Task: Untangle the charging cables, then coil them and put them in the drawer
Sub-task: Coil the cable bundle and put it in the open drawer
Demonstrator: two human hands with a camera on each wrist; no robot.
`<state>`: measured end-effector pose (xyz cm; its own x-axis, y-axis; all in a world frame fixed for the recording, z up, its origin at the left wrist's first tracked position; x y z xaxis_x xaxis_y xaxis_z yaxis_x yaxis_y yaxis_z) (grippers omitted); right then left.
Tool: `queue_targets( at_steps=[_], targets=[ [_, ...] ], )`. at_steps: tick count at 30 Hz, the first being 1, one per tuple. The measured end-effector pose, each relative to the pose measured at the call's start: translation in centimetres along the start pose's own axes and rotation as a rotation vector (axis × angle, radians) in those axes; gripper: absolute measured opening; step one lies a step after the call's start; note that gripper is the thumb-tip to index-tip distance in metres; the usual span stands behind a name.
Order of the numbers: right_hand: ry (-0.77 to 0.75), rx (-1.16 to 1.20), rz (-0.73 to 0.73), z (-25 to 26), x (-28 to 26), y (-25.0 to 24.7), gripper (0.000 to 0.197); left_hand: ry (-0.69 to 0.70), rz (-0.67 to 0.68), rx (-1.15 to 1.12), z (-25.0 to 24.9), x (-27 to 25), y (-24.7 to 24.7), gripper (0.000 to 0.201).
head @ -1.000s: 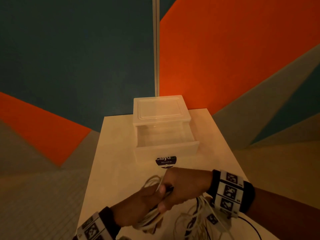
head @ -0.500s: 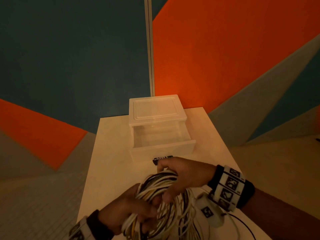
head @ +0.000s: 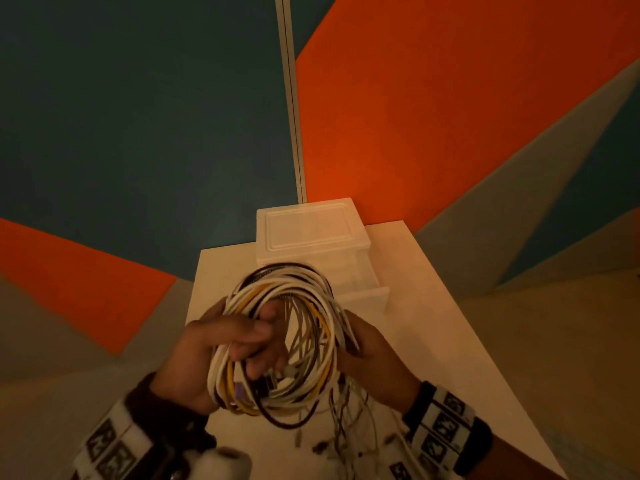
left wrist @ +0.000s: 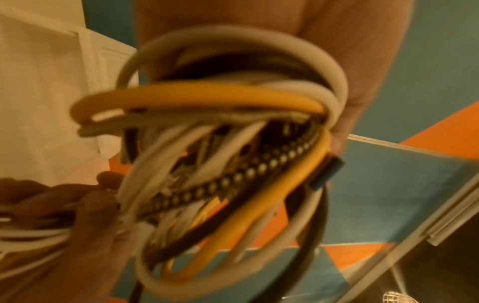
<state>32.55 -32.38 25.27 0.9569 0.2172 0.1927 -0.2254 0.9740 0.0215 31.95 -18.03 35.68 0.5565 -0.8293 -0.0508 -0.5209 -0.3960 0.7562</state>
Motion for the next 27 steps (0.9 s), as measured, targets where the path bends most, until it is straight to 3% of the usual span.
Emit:
queue_targets(
  at_steps=[1,4,7,13,19,22,27],
  targets=[
    [-0.022,-0.02,-0.057,0.1,0.0,-0.2,0.056,0.008,0.01,-0.015,-0.3,0.3,0.2,0.019],
    [-0.112,-0.034,-0.14,0.5,0.0,0.1,0.029,0.029,0.009,-0.02,-1.2,0.9,0.7,0.02],
    [-0.141,-0.078,-0.129,0.8,0.3,0.4,0.032,0.052,0.035,-0.017,-2.1,1.2,1.4,0.017],
    [-0.106,-0.117,-0.096,0.2,-0.7,0.5,0.022,0.137,0.08,-0.08,-4.1,0.9,2.7,0.014],
    [-0.045,-0.138,-0.13,-1.1,-1.3,1.7,0.015,0.201,0.032,-0.087,-4.9,1.5,2.3,0.012],
    [0.024,-0.183,-0.05,-2.5,-2.2,1.8,0.007,0.236,0.039,-0.074,-5.8,1.2,2.5,0.011],
    [0.105,-0.149,-0.021,-4.6,-4.6,1.9,0.024,0.271,-0.012,-0.036,-7.9,0.3,1.2,0.009]
  ],
)
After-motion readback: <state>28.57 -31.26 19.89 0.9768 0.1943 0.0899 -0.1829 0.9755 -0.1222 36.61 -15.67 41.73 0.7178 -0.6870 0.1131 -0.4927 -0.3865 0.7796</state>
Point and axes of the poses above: each hand's wrist, its own x-axis towards the middle knuckle, its own y-axis out of the palm, z = x × y, the point moved 7 cm from there along x, towards the middle knuckle, and after that the axes turned 11 degrees about -y, right-handed, at the moved point
